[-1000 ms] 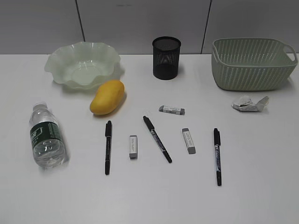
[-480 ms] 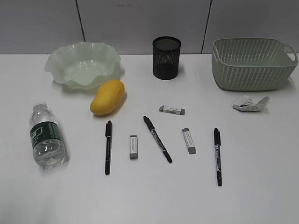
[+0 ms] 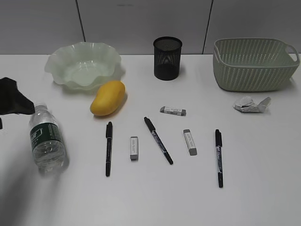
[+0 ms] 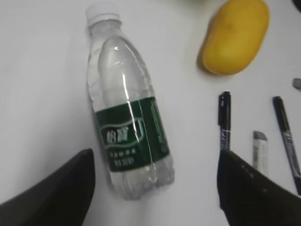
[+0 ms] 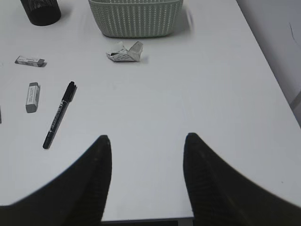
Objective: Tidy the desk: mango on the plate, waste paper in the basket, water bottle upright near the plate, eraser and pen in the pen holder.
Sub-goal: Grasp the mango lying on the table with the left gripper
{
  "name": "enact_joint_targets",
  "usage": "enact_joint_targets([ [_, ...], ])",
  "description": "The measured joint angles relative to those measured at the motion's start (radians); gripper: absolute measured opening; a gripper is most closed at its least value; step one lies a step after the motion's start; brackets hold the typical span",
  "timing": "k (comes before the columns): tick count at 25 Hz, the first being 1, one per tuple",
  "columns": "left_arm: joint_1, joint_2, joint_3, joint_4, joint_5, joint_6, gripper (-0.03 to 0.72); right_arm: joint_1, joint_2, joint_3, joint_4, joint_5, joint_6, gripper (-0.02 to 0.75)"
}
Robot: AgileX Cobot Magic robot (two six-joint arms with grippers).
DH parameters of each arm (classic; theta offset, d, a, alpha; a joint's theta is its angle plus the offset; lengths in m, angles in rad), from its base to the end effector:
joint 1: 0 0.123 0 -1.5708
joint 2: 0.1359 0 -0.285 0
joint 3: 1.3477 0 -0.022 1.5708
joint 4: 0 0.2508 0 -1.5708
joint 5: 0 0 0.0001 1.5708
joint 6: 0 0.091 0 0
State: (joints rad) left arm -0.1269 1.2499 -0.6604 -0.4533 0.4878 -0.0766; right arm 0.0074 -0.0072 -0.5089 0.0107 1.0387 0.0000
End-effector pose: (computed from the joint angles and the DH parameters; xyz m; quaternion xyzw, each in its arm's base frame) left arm 0.2257 -0.0477 0.2293 -0.1365 0.9374 -0.1853 0.2615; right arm -0.0061 0.0008 0.2815 -0.0033 0.8431 0.0073 0.5377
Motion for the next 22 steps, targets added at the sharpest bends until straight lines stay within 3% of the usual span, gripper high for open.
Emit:
enact_joint_targets([
  [6, -0.025, 0.239, -0.143, 0.040, -0.062, 0.013, 0.649, 0.000, 0.000, 0.000, 0.000, 0.000, 0.000, 0.402],
  [15, -0.256, 0.570, -0.498, 0.208, -0.059, 0.057, 0.665, 0.000, 0.000, 0.000, 0.000, 0.000, 0.000, 0.402],
  [22, -0.308, 0.843, -0.799, 0.303, 0.078, 0.061, 0.666, 0.000, 0.000, 0.000, 0.000, 0.000, 0.000, 0.402],
])
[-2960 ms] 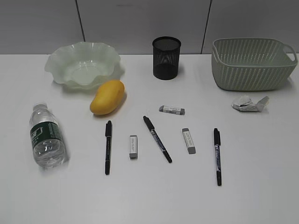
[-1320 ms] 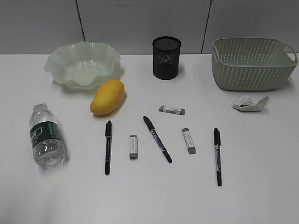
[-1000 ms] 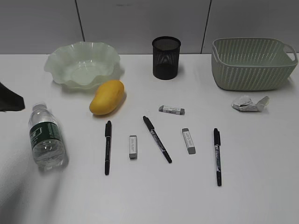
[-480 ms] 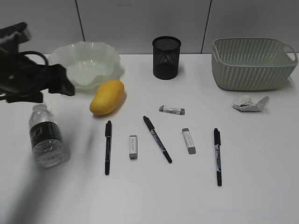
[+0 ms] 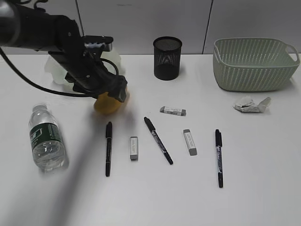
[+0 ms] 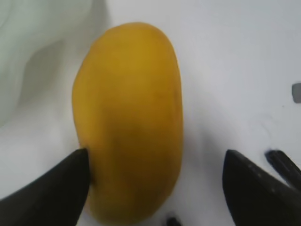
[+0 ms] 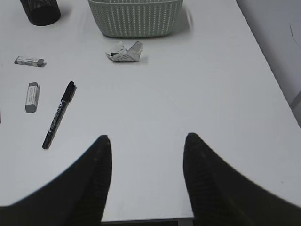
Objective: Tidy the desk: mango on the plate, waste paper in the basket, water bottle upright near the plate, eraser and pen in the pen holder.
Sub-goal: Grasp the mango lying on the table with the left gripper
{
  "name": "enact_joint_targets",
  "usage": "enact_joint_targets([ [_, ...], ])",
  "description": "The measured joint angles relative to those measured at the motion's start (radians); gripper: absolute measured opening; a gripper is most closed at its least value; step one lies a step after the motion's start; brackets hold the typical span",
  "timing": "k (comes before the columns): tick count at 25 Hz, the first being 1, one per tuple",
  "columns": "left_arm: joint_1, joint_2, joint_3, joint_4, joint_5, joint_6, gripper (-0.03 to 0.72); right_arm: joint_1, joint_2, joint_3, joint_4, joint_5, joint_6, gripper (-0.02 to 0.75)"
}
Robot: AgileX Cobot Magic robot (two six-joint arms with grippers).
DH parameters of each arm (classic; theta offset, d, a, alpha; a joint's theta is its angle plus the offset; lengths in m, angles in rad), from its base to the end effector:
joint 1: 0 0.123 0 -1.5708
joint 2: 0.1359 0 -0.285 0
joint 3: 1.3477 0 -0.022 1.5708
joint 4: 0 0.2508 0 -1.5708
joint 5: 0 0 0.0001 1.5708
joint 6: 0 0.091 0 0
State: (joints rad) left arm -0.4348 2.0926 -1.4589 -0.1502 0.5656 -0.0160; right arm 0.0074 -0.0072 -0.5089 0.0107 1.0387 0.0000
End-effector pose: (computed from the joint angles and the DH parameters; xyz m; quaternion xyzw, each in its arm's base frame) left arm 0.3964 -0.1921 0.1558 0.1505 0.9608 -0.1029 0.2090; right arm -0.0061 0.0008 0.2815 -0.0033 0.8431 0.0073 0.5377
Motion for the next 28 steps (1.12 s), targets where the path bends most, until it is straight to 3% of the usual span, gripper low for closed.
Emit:
enact_joint_targets([
  [4, 0.000, 0.058, -0.073, 0.024, 0.033, 0.000, 0.666, 0.000, 0.000, 0.000, 0.001, 0.000, 0.000, 0.402],
  [10, 0.000, 0.103, -0.086, 0.045, 0.012, -0.002, 0.659, 0.000, 0.000, 0.000, 0.001, 0.000, 0.000, 0.402],
  [16, 0.000, 0.130, -0.087, 0.045, 0.017, -0.011, 0.545, 0.000, 0.000, 0.000, 0.001, 0.000, 0.000, 0.402],
  [18, 0.000, 0.126, -0.087, 0.045, 0.019, -0.011, 0.545, 0.000, 0.000, 0.000, 0.001, 0.000, 0.000, 0.402],
  [23, 0.000, 0.042, -0.086, 0.023, 0.006, -0.013, 0.545, 0.000, 0.000, 0.000, 0.001, 0.000, 0.000, 0.402],
  [28, 0.013, -0.118, -0.087, 0.019, -0.127, -0.015, 0.545, 0.000, 0.000, 0.000, 0.001, 0.000, 0.000, 0.402],
])
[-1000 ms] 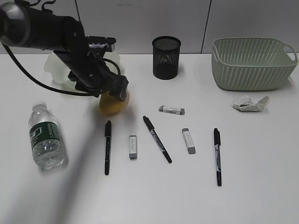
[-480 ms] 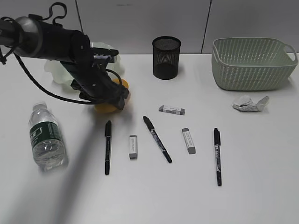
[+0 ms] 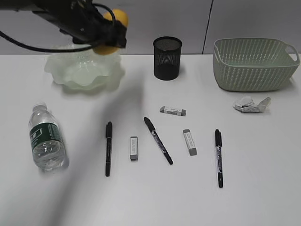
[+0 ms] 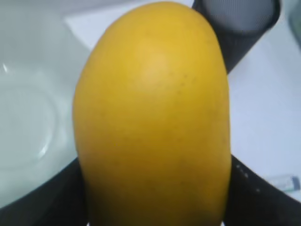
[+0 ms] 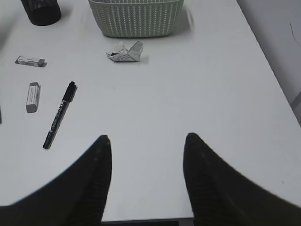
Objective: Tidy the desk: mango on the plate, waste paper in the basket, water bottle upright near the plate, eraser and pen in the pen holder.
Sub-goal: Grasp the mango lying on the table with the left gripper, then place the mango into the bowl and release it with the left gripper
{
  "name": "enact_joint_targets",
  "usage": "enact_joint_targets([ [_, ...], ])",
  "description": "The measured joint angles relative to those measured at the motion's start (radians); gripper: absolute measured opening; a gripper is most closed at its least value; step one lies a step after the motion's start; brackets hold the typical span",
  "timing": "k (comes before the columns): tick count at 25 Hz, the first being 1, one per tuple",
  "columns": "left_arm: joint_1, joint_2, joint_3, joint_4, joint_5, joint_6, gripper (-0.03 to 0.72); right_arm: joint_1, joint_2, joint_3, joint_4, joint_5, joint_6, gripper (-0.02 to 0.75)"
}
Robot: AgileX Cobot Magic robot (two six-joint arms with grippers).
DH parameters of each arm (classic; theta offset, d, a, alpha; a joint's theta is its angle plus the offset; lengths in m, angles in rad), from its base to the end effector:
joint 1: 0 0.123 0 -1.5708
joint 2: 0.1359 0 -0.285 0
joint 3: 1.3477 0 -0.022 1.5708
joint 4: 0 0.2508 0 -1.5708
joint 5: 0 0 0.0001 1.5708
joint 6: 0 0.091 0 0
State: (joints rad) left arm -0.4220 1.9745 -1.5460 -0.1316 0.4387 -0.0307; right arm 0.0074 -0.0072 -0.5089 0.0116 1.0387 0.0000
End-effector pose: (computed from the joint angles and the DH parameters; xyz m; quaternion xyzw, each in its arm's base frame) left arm 0.4129 -0.1909 0.2405 0.1357 0.9119 -0.1337 0.3636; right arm -0.0061 0.0009 0.2815 -0.0033 0.8431 0.0078 0.5377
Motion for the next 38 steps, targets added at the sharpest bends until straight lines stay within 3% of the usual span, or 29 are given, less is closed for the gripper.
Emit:
enact_joint_targets([
  [8, 0.191, 0.111, -0.003, 0.018, -0.101, 0.000, 0.545, 0.000, 0.000, 0.000, 0.001, 0.000, 0.000, 0.402],
  [16, 0.188, 0.165, 0.002, 0.033, -0.153, 0.000, 0.547, 0.000, 0.000, 0.000, 0.002, 0.000, 0.005, 0.402],
  [25, 0.188, 0.163, 0.001, 0.053, -0.125, 0.000, 0.638, 0.000, 0.000, 0.000, 0.004, 0.000, 0.006, 0.402],
  [31, 0.188, 0.062, 0.006, 0.080, -0.057, 0.000, 0.636, 0.000, 0.000, 0.000, 0.004, 0.000, 0.006, 0.402],
  [35, 0.188, -0.174, 0.127, 0.132, 0.006, 0.000, 0.587, 0.000, 0.000, 0.000, 0.004, 0.000, 0.006, 0.402],
  [38, 0.188, -0.400, 0.336, 0.140, 0.050, 0.000, 0.565, 0.000, 0.000, 0.000, 0.004, 0.000, 0.006, 0.402],
])
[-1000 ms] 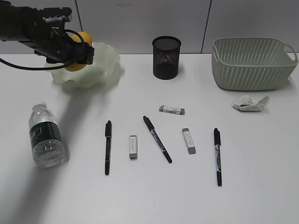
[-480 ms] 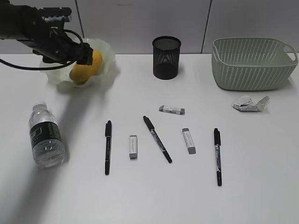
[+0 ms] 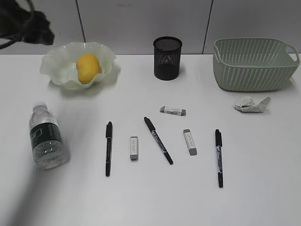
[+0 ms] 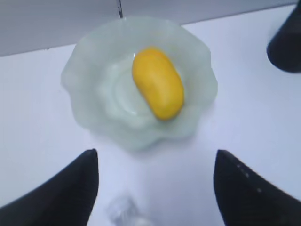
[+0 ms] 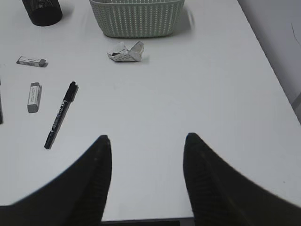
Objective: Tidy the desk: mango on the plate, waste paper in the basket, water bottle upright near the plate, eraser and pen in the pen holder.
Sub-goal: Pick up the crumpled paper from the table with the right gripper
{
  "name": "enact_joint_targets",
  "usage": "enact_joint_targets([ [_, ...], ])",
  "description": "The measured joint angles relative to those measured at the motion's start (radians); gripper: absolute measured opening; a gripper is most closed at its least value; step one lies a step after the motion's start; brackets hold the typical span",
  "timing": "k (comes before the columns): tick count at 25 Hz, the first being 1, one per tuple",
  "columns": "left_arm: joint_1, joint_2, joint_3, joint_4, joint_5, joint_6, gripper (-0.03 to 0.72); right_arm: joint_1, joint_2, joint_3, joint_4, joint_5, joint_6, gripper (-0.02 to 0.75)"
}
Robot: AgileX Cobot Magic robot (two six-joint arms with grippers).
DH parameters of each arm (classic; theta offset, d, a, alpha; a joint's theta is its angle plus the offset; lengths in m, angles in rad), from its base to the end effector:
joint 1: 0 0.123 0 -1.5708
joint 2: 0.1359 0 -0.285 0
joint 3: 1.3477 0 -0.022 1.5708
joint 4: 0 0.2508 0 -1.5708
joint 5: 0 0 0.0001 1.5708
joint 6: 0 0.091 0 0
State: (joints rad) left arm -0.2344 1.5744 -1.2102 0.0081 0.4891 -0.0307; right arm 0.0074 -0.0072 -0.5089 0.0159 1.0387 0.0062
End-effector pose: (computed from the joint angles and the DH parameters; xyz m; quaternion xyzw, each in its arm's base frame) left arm 0.3428 -0.0815 0.2946 0.0961 0.9151 -0.0486 0.3886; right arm -0.0061 0.0012 0.2815 -0.0008 0.8431 0.0116 0.5376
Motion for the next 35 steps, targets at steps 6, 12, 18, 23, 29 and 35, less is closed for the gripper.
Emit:
enact_joint_targets([
  [6, -0.015, -0.599, 0.405, 0.009, 0.207, 0.000, 0.559, 0.000, 0.000, 0.000, 0.000, 0.000, 0.000, 0.402],
  [12, -0.015, -1.147, 0.546, -0.001, 0.488, 0.000, 0.544, 0.000, 0.000, 0.000, 0.032, 0.000, 0.000, 0.402],
  [18, -0.014, -1.446, 0.637, -0.008, 0.580, -0.001, 0.541, 0.000, 0.000, 0.000, 0.073, -0.001, -0.017, 0.402],
  [23, 0.018, -1.570, 0.672, 0.001, 0.575, -0.016, 0.537, 0.000, 0.105, -0.023, 0.093, -0.016, -0.060, 0.402],
  [29, 0.049, -1.580, 0.672, 0.001, 0.573, -0.019, 0.505, 0.001, 0.510, -0.038, 0.205, -0.250, -0.150, 0.402],
  [35, 0.065, -1.580, 0.672, -0.008, 0.572, -0.019, 0.499, 0.001, 1.123, -0.185, 0.244, -0.427, -0.176, 0.459],
])
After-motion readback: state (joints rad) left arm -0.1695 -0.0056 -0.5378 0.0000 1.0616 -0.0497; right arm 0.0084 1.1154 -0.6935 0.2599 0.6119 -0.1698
